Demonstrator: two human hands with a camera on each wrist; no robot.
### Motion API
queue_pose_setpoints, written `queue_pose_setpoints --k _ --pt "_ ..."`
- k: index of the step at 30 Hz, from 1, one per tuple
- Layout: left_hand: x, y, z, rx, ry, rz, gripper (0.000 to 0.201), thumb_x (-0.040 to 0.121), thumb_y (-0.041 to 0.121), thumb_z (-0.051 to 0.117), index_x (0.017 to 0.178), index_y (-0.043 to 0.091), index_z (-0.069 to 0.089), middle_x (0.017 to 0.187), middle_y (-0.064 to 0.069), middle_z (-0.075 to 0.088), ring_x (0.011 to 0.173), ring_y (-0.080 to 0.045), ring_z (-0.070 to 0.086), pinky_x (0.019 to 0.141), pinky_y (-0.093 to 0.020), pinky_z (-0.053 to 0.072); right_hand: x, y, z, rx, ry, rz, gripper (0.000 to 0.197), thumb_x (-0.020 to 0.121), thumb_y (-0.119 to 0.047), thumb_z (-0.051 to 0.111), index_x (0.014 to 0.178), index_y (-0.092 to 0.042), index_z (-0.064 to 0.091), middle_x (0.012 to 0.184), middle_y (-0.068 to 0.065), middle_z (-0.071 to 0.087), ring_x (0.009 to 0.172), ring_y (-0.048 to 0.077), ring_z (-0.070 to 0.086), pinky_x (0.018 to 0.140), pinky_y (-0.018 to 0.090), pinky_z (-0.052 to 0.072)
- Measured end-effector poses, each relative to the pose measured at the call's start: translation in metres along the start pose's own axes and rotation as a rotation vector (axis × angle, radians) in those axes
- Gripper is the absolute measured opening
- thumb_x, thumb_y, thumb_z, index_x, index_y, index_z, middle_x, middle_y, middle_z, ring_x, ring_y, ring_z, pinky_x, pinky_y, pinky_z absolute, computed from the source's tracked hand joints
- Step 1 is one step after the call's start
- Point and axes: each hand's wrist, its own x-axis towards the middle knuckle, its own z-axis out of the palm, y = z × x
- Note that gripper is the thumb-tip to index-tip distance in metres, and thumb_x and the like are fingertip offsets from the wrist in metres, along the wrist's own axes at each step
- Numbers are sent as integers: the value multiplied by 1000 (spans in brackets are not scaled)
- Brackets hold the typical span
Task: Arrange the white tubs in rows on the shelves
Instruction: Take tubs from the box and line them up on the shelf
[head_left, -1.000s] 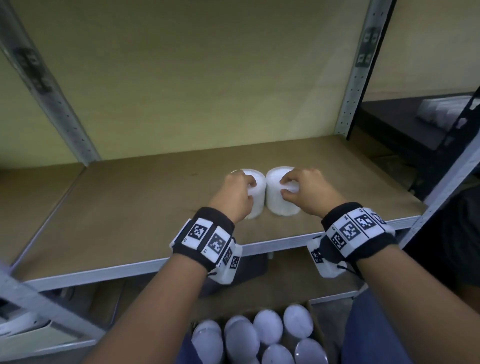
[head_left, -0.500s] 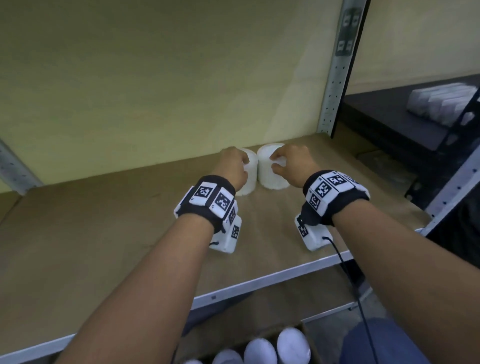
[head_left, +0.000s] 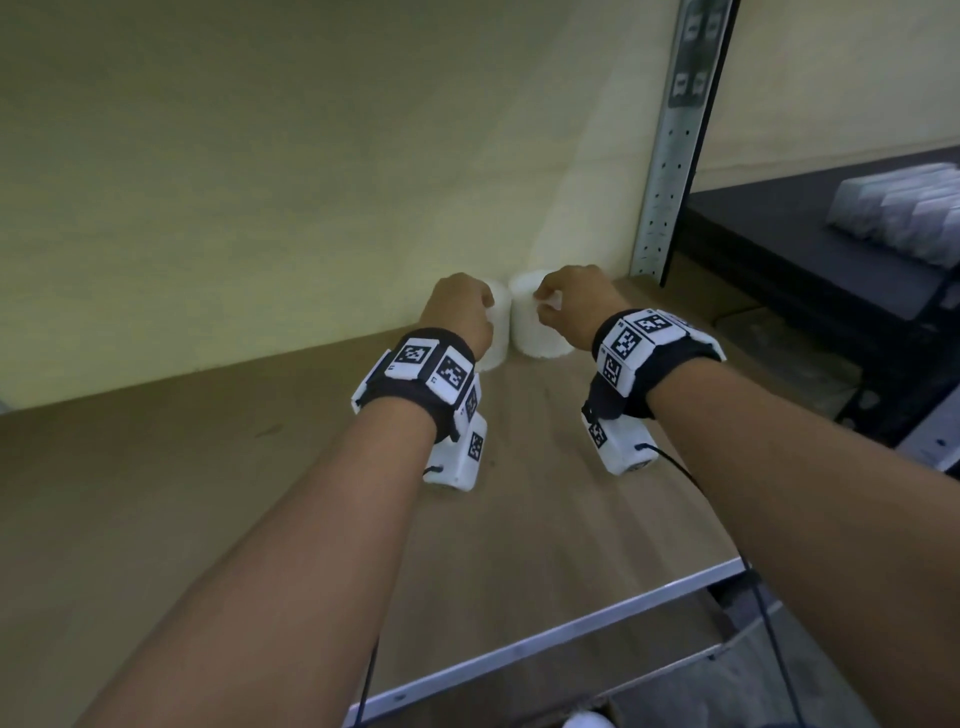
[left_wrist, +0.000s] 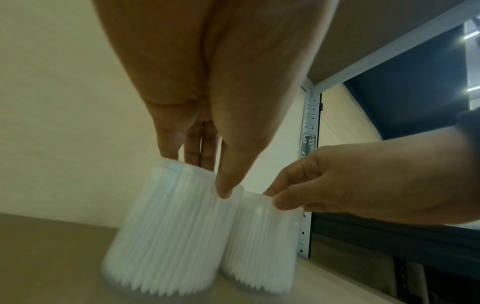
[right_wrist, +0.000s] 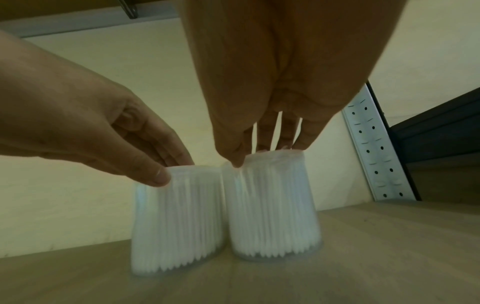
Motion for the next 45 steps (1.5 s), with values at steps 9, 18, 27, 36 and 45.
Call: queue_pose_setpoints --k 9,18,27,36,45 --pt "14 1 3 33 -3 19 38 89 7 59 126 9 59 132 -12 55 121 -25 53 99 -29 43 22 6 1 -54 -1 -19 34 94 -20 51 125 -12 60 130 10 58 121 29 51 99 35 44" --pt "-16 -8 -32 42 -59 100 50 86 17 61 134 14 48 137 -8 43 128 -23 42 102 -28 35 -18 15 -15 50 77 -78 41 85 -33 61 125 -24 59 133 6 54 123 23 51 101 38 47" --pt "-127 -1 -50 -87 -81 54 46 86 18 61 131 14 52 135 -6 49 126 -21 47 103 -28 37 -124 -10 -17 109 -13 -96 34 89 -30 59 123 -24 60 132 1 55 126 20 47 102 34 42" --pt "-251 -12 -47 -102 -98 33 32 85 23 61 117 17 57 125 1 53 118 -17 50 93 -25 39 -228 -34 9 112 -130 -136 33 84 -31 60 117 -27 62 114 -5 62 113 16 54 99 37 47" --pt "-363 -53 -8 -147 -258 -133 33 80 23 68 111 15 60 116 -3 58 108 -20 58 93 -24 44 -307 -54 66 145 -349 -239 20 83 -28 65 101 -19 68 81 -7 60 77 11 56 78 22 47"
